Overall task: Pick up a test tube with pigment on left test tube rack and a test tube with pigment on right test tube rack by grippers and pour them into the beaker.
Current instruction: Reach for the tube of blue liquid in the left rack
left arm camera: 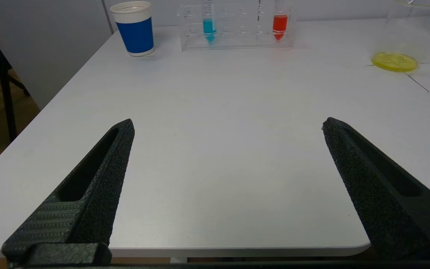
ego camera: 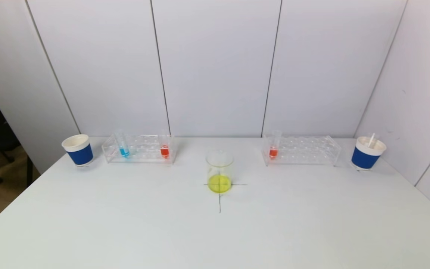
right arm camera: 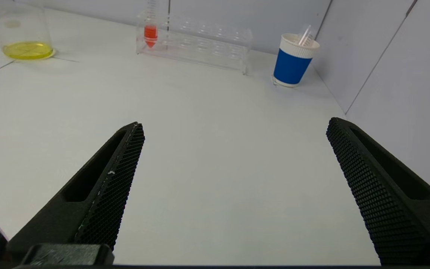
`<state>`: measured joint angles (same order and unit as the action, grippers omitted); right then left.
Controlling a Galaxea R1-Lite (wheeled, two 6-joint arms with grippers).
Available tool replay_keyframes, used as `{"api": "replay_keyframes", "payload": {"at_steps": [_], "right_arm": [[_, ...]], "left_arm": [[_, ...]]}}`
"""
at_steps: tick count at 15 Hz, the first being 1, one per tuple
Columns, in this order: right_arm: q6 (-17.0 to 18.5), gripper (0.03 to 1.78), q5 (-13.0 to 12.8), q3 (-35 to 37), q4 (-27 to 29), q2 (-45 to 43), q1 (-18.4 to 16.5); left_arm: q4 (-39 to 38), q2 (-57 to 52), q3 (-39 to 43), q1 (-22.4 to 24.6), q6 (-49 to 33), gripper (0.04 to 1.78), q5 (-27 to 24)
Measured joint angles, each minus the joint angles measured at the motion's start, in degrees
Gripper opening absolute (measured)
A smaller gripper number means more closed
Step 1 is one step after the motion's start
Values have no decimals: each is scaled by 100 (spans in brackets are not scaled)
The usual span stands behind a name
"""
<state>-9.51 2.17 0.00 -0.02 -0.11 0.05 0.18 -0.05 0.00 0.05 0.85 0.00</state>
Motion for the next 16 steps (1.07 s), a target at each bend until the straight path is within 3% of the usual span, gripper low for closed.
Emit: {"api": "replay_keyframes", "payload": {"at_steps": [10,16], "right_arm": [[555,177,-79,0,18,1,2],[603,177,-79,0,13,1,2]], "left_arm": [[-2,0,0,0,9,176,0],[55,0,-38,-2,62,176,35]]}}
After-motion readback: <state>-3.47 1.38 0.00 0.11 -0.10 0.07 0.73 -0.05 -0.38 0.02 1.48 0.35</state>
